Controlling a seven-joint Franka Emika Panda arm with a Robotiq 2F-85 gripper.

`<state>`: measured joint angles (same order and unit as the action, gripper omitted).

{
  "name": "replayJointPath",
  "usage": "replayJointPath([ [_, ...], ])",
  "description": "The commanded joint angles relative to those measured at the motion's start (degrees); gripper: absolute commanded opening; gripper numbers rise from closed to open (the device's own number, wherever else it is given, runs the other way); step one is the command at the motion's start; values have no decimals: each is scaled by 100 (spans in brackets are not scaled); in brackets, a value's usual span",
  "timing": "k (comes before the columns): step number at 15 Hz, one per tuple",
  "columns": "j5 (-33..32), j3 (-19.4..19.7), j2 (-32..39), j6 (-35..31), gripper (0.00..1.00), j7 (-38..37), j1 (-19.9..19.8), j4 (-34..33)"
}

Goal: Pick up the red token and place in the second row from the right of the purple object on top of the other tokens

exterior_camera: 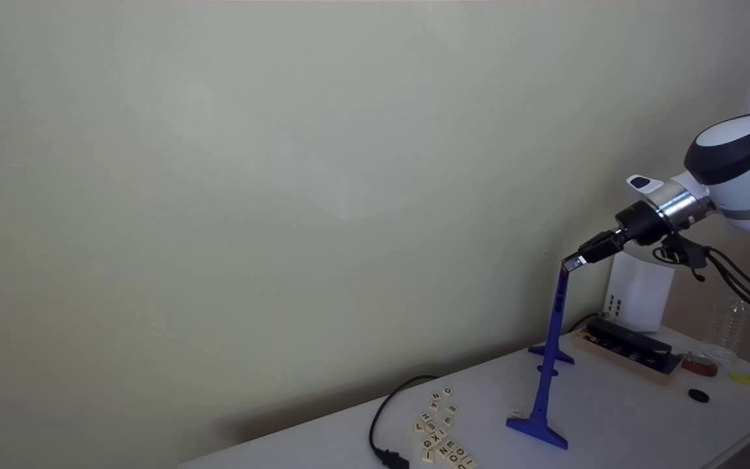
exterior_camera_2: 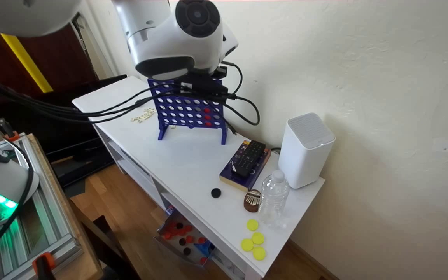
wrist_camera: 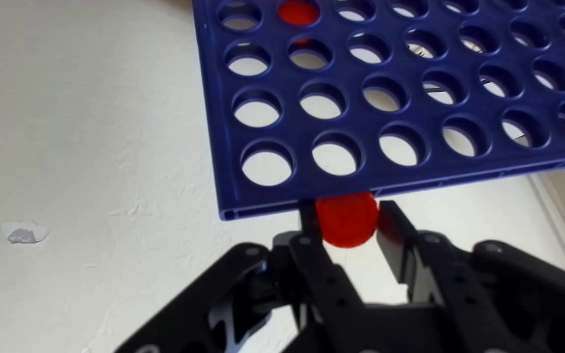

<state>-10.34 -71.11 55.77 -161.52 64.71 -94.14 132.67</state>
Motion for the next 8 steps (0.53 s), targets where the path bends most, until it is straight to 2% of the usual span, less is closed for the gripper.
replayJointPath([
  [1,-86,179,-217,-7,10,120,73,110],
  [8,-71,181,-296,-100,10,179,102,159],
])
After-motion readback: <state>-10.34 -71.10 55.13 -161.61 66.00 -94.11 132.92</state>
